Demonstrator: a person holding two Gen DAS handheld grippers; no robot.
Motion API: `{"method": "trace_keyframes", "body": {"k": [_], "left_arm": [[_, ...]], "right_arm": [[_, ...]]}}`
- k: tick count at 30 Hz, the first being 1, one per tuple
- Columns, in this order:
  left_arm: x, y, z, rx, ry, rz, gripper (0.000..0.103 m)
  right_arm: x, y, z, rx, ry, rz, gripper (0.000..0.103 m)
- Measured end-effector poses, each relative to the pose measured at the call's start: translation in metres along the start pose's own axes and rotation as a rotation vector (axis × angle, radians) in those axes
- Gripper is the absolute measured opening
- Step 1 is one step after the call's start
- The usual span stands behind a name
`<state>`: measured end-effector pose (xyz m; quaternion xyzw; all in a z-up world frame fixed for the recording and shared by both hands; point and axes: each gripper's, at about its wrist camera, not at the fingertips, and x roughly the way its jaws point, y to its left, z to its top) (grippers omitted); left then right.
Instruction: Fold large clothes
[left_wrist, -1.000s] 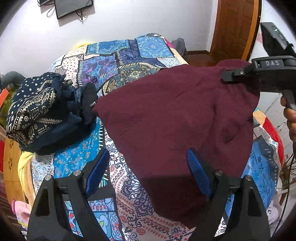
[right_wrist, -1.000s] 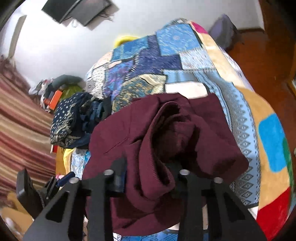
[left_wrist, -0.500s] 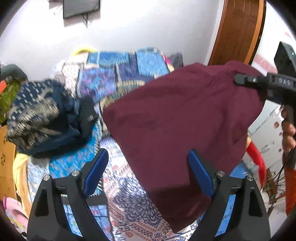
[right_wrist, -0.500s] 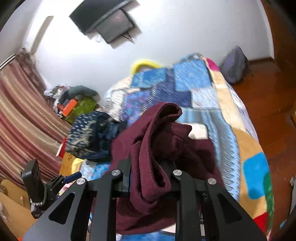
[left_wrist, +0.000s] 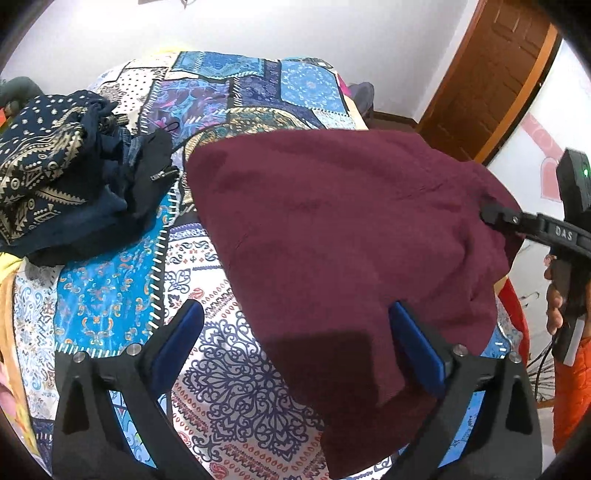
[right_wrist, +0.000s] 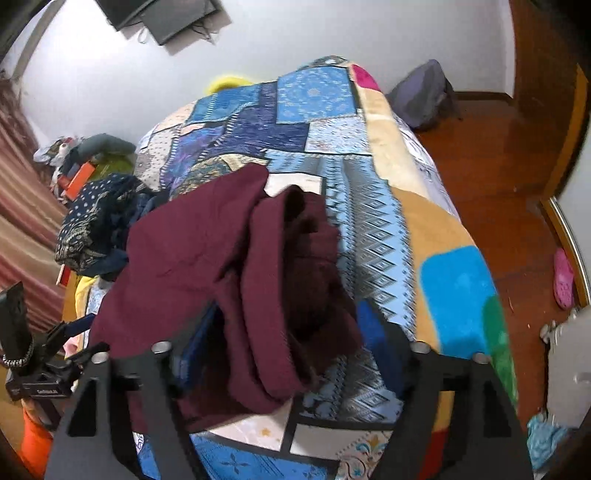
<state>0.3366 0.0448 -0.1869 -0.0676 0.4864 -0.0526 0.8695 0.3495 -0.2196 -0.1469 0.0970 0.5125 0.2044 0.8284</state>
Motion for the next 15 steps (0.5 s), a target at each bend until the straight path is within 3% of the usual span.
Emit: {"method": "trace_keyframes", "body": {"k": [5,7,10,15], "left_arm": [[-0.011,0.024,0.011,-0.108,-0.082,0.079,0.102],[-0.005,0.037,0.015,-0.162,-0.058,0.066,0.102],[0.013,0.059,0.015,-0.279,0.015,-0.054,0.102],[0.04,0.078,0.012,-0.45,0.08,-0.224,0.102]], "right_arm": [[0.005,-0.021,-0.007,0.103,0.053,0.064,0.088],[0.011,-0.03,-0.01,0.148,0.067,0.097,0.092],[0.02,-0.041,-0.012,0.224,0.094,0.147,0.103],[0.034,-0.051,-0.015,0.285,0.142,0.244,0.103]]}}
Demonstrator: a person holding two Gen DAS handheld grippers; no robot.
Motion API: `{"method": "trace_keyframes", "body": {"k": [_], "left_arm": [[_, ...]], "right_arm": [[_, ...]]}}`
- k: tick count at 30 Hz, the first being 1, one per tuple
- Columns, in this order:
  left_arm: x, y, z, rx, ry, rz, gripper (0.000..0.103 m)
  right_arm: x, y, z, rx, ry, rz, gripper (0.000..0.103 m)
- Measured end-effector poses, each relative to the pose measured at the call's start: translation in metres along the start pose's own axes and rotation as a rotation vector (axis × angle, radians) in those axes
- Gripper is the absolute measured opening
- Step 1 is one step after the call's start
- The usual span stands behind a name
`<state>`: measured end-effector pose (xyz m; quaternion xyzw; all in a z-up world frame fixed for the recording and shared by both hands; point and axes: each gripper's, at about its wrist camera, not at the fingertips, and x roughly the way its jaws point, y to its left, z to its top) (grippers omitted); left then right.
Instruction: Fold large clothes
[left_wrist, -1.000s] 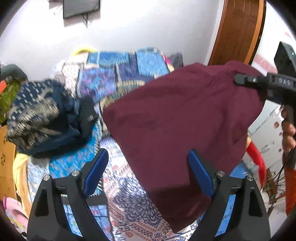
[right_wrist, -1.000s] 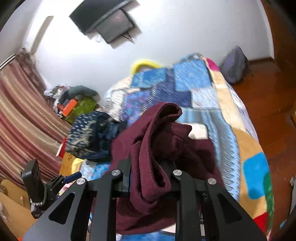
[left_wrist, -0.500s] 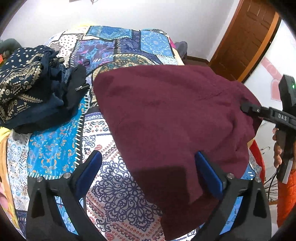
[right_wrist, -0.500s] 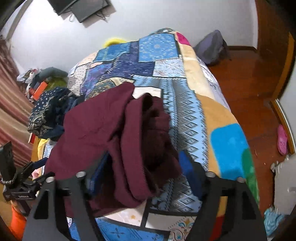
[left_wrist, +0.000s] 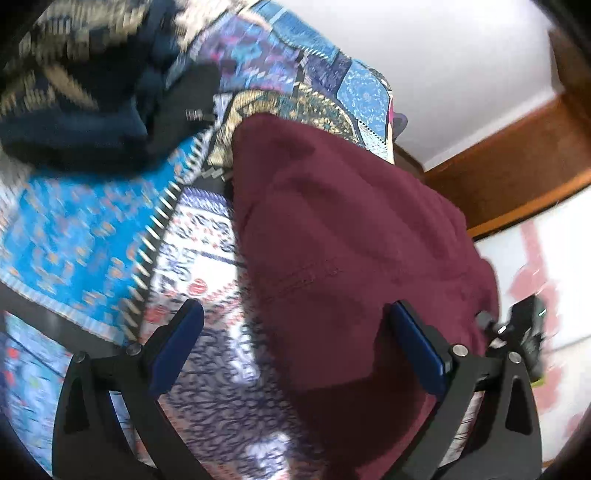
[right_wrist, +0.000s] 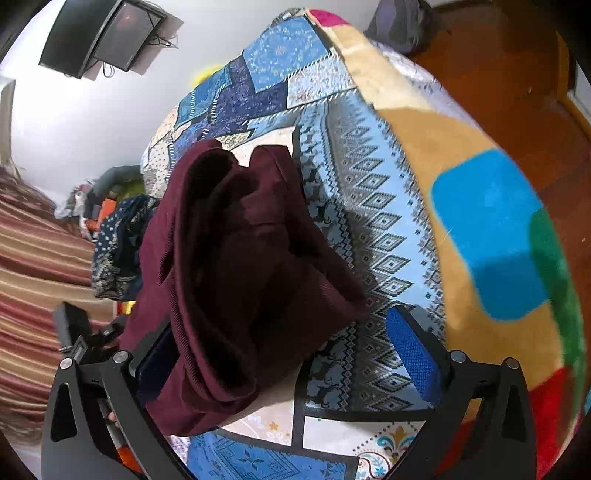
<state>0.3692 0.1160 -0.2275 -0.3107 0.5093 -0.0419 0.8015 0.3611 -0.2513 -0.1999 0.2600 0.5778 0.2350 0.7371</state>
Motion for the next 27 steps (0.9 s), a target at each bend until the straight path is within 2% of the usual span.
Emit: {"method": "trace_keyframes", "body": {"k": [4,8,11,14,16,21,23,27], "left_arm": [[0.025,0.003,0.005,-0.083,0.066,-0.083,0.102],[0.051,-0.007,0.008,-0.093,0.122,-0.118,0.102],[0.056,-0.006,0.012,-0.112,0.145,-0.154,0.102],[0.057,-0.002,0.013,-0.127,0.164,-0.197,0.095],[0.053,-0.002,0.011,-0.112,0.161,-0.201,0.088],[0.034,-0.016,0.009,-0.044,0.118,-0.149,0.073],[0.021,-0.019,0.002,0.006,0.086,-0.12,0.067],[-0.012,-0.039,0.0,0.113,0.006,-0.077,0.051]], "right_arm": [[0.008,-0.002,0.004,0.034,0.031,0.045,0.103],[0.017,0.004,0.009,0.036,0.043,0.054,0.103],[0.022,0.007,0.01,0.036,0.041,0.052,0.103],[0.022,0.013,0.008,0.019,0.042,0.055,0.102],[0.018,0.016,0.006,0.011,0.023,0.041,0.099],[0.005,0.026,0.002,-0.037,-0.026,0.018,0.077],[-0.001,0.032,0.001,-0.054,-0.053,0.022,0.06],[-0.01,0.052,0.001,-0.082,-0.101,0.047,0.046]]}}
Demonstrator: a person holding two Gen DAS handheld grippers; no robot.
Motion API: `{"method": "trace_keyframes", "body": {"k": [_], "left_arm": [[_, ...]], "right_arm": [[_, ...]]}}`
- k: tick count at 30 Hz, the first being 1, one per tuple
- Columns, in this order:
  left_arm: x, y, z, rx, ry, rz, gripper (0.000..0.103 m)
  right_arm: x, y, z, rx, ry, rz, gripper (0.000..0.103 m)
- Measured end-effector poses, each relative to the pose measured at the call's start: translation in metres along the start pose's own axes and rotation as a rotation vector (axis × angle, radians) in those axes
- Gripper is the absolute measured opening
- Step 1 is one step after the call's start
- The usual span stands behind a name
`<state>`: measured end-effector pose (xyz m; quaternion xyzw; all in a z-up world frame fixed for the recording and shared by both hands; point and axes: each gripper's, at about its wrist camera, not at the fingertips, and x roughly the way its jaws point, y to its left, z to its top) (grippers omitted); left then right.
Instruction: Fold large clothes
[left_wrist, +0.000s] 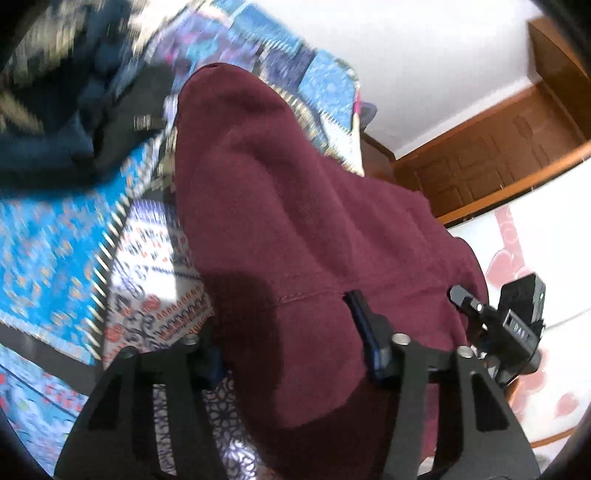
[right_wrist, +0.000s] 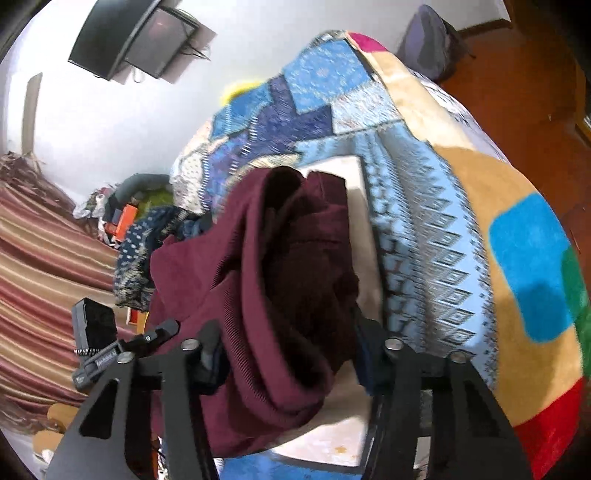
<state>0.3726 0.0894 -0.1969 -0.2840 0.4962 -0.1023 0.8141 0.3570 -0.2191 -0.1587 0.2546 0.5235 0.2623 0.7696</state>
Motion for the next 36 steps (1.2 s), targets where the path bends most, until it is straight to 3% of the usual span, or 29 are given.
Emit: {"method": "trace_keyframes", "body": {"k": [4,14,22,28,33,36], "left_arm": [[-0.046,-0.018,0.004,0.09,-0.081,0.03,0.038],[-0.18,-0.006,0.045,0.146,-0.305,0.067,0.038],[-0.28,0.041,0.116,0.169,-0.438,0.123,0.038],[-0.282,0.104,0.169,0.13,-0.448,0.172,0.038],[-0.215,0.186,0.209,0.03,-0.323,0.229,0.038],[-0.186,0.222,0.213,0.008,-0.316,0.263,0.049]], "right_arm": [[0.005,0.032,0.008,-0.032,-0.011,0.036,0.039],[0.023,0.155,0.033,-0.208,-0.076,0.152,0.038],[0.078,0.25,0.056,-0.293,-0.113,0.267,0.038],[0.151,0.281,0.07,-0.322,-0.072,0.279,0.038],[0.232,0.264,0.076,-0.3,0.016,0.202,0.038],[0.271,0.243,0.074,-0.282,0.062,0.15,0.04]]}}
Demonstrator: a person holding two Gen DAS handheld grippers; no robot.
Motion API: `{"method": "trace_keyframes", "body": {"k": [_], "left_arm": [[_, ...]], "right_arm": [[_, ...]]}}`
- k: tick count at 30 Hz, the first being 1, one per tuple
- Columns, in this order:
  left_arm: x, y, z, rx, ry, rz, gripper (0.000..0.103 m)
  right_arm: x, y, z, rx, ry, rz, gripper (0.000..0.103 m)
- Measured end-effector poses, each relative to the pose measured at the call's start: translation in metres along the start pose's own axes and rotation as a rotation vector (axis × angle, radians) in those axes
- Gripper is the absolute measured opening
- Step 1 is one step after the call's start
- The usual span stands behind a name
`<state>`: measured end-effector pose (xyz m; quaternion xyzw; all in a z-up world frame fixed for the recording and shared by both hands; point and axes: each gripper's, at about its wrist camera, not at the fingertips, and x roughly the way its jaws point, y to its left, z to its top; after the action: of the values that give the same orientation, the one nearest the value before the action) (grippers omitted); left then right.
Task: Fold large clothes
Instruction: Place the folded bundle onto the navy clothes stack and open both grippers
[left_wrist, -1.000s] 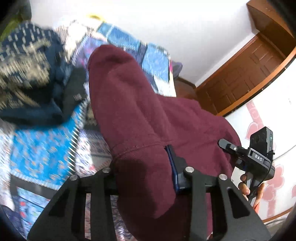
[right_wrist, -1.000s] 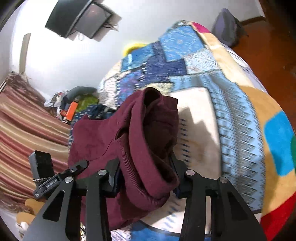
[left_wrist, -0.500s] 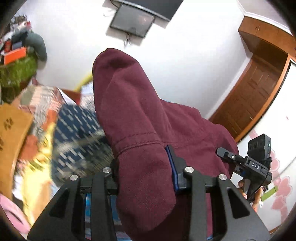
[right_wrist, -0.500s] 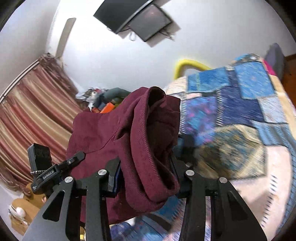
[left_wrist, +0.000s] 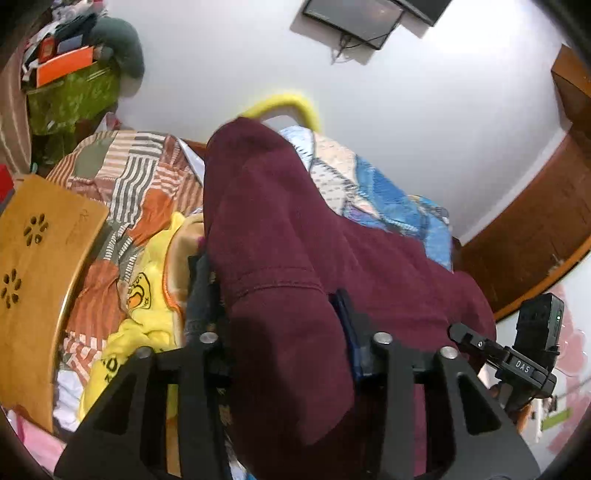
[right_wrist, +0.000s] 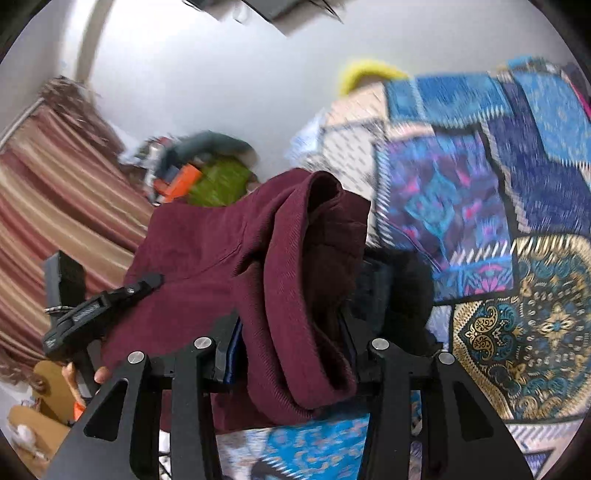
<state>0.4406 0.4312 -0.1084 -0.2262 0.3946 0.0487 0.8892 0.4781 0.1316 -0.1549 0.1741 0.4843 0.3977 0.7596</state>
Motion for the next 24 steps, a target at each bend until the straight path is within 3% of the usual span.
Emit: {"method": "trace_keyframes", "body": {"k": [2,7,12,15,19,24], "left_arm": [[0.012,0.003,-0.004,0.031,-0.024,0.058,0.059],[0.005,-0.008,-0.008,0.069,-0.036,0.127,0.069],[-0.014,-0.018,-0.018,0.09,-0.043,0.226,0.07],[-0.04,-0.03,-0.027,0.107,-0.055,0.262,0.069],[-0.085,-0.054,-0.046,0.159,-0.118,0.294,0.069],[-0.157,-0.095,-0.073,0.204,-0.248,0.28,0.069]], "right_arm": [[0.007,-0.009,-0.001,0.007,0.011,0.0,0.044],[-0.003,-0.011,-0.004,0.028,0.036,-0.014,0.055],[-0.03,-0.003,-0.014,0.034,0.033,-0.096,0.058],[-0.065,0.008,-0.02,-0.001,-0.012,-0.149,0.058],[-0.113,0.036,-0.027,-0.068,-0.072,-0.156,0.058],[-0.18,0.096,-0.05,-0.243,-0.188,-0.166,0.058]]}}
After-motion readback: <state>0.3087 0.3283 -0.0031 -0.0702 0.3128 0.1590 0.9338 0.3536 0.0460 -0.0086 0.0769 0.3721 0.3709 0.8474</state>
